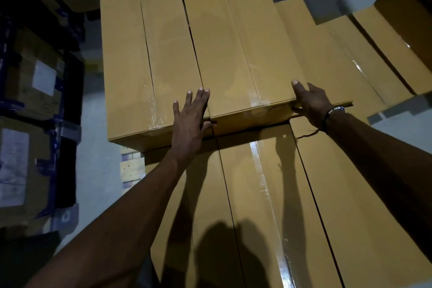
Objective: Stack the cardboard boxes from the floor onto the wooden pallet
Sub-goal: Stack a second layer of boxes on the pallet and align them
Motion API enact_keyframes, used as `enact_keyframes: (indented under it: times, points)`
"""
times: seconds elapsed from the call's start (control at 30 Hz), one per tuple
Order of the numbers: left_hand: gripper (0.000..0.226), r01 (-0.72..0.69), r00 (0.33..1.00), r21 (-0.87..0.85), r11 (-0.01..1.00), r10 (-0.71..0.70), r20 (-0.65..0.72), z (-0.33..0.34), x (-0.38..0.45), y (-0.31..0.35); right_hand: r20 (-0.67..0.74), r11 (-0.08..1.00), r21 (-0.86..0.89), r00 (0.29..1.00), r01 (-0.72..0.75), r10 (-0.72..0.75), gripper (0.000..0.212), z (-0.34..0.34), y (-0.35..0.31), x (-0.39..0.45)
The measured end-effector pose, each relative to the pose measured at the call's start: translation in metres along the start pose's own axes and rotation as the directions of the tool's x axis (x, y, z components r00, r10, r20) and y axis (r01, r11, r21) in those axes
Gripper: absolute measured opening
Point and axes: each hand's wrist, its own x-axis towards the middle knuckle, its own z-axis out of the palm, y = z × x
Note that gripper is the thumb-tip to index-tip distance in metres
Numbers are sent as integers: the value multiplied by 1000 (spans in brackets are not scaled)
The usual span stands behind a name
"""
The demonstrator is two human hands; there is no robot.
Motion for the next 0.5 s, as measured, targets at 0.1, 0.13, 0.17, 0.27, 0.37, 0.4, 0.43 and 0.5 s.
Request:
enact_keyframes:
  times: [0.1,0.13,0.17,0.27,0.37,0.4,0.43,0.5]
  points:
    - [95,-2,1000,28,1000,1,4,1,2,1,8,1000,-18,1000,-5,5,90,-1,-2,2]
    - [95,2,1000,26,1000,-2,9,1,2,1,9,1000,-26,1000,-1,2,90,0,-1,3]
    - [95,6,1000,24,1000,-7,15,1,2,2,5,999,-37,1000,3,-3,90,0,-1,3]
    - [95,17,1000,9,1000,-17,26,-2,3,2,-11,997,-76,1000,13,-14,92,-1,1,1]
    - [93,24,999,-44,999,-23,42,-6,4,3,-7,993,-118,1000,24,-25,107,-4,7,0]
    - [93,26,999,-58,998,-24,43,-6,3,3,-11,992,-124,1000,23,-25,107,-4,8,-2]
    - [93,24,999,-70,997,-22,36,-6,2,3,-26,991,-130,999,31,-35,111,-6,12,-1]
    - [93,18,1000,-79,997,-17,21,-4,1,2,-58,991,-134,998,30,-38,129,-9,22,11]
